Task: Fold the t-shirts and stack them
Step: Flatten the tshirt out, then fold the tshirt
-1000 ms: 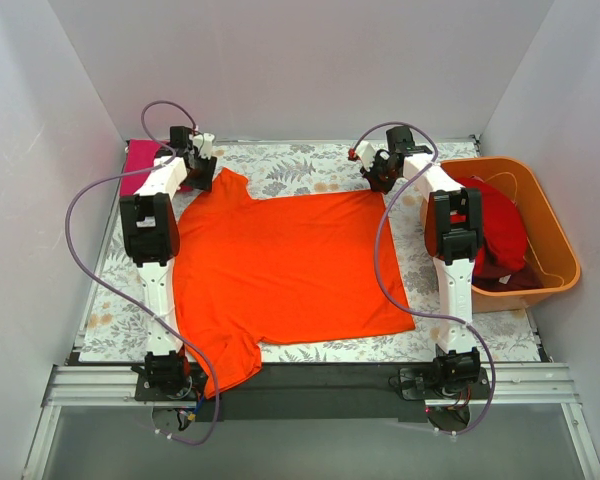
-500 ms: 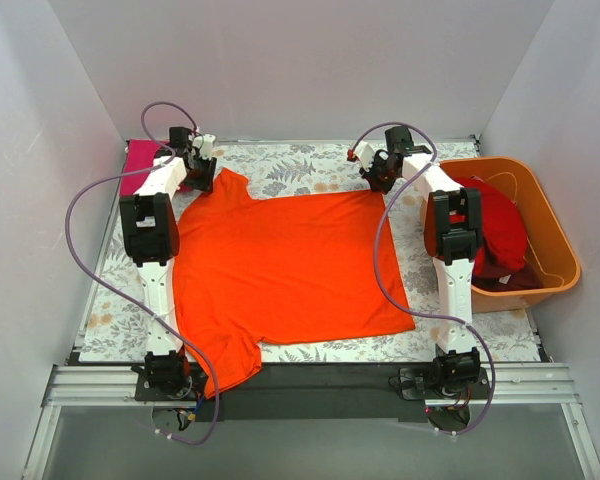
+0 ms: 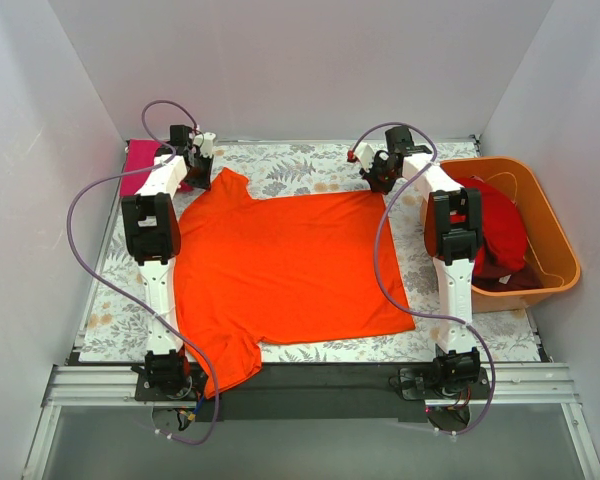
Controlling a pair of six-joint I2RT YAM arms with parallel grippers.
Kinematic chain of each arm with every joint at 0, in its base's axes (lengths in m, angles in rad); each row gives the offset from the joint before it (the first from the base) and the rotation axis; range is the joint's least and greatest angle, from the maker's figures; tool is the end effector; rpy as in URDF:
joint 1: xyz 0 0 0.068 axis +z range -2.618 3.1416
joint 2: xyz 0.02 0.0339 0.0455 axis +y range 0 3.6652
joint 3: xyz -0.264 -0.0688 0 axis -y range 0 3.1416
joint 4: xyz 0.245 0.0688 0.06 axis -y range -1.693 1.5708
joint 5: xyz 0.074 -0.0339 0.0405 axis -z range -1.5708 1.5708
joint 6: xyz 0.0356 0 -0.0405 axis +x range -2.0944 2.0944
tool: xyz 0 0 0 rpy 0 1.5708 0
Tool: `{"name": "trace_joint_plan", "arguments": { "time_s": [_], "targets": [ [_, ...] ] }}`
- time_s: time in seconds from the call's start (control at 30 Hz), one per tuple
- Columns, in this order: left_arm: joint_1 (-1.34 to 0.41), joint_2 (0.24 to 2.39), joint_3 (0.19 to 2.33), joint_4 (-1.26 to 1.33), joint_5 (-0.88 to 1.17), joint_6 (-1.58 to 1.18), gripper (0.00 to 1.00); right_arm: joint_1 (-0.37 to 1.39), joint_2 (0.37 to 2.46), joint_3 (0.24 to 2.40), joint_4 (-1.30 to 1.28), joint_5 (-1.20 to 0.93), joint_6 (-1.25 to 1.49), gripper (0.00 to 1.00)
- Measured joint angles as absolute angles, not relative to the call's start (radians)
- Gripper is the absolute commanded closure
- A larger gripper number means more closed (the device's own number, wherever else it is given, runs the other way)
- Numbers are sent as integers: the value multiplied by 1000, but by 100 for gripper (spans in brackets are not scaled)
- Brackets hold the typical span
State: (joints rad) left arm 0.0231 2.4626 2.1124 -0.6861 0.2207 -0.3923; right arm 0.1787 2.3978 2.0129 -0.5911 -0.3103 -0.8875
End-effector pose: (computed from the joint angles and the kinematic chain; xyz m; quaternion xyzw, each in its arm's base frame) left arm 0.5316 0.0045 0.1580 -0.1692 0.9440 -0.1526 0.2385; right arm 0.5141 0.1039 0.1665 -0.5191 0.7905 0.0381 0.3228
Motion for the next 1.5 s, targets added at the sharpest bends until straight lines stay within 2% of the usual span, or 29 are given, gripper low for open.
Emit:
{"name": "trace_joint_plan", "arguments": {
  "time_s": [0.23,0.63,1.5],
  "targets": [
    [23,2435,2086,-678,252,-378,100,175,2376,2013,-642,-321,-887,99],
    [28,2170,1880,-637,339,-342,100,165,2225,1970,-657,-356,-891,99],
    [65,1612,1297,-630,405,-245,100,144,1938,1584,-691,-397,-1027,99]
  ]
}}
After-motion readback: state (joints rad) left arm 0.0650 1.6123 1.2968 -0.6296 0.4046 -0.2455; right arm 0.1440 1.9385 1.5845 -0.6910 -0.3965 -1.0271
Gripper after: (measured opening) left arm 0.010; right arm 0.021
